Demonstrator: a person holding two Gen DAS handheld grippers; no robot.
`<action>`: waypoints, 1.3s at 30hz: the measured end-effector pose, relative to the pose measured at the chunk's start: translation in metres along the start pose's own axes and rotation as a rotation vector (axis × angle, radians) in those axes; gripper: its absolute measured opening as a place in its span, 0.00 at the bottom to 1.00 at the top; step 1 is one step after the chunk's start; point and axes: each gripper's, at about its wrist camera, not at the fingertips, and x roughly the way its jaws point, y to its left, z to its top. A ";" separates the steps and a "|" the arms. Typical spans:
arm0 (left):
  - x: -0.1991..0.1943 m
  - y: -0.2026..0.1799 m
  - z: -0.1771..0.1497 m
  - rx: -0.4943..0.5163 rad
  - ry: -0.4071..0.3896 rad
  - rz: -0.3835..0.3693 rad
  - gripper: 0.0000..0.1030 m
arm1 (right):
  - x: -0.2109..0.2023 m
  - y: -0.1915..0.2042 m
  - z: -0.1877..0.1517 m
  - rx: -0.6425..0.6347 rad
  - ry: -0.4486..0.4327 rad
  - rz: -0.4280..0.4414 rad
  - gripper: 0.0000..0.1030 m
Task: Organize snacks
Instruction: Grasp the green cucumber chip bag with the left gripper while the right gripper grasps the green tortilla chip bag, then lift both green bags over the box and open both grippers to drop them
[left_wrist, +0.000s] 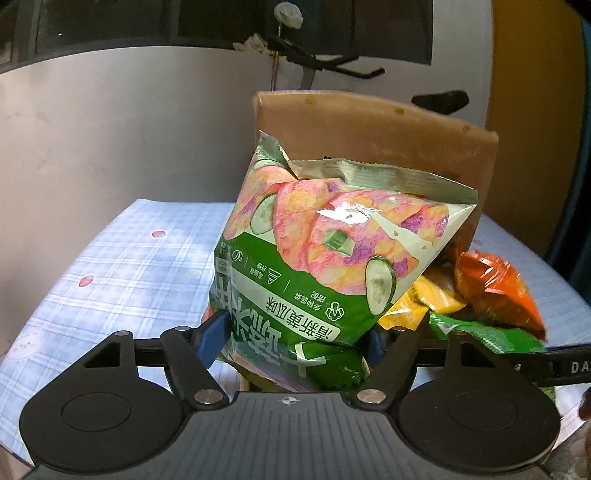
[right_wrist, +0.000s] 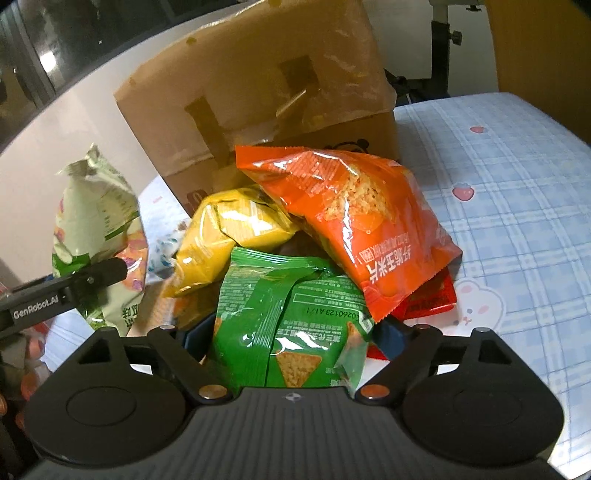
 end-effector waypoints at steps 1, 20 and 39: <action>-0.002 0.000 0.001 -0.005 -0.003 0.000 0.72 | -0.001 -0.002 0.001 0.014 0.002 0.012 0.85; -0.013 0.003 -0.001 -0.038 -0.027 0.032 0.73 | -0.021 0.024 -0.002 -0.078 -0.041 0.149 0.84; -0.014 0.010 0.076 -0.043 -0.199 -0.013 0.73 | -0.073 0.041 0.081 -0.200 -0.406 0.286 0.84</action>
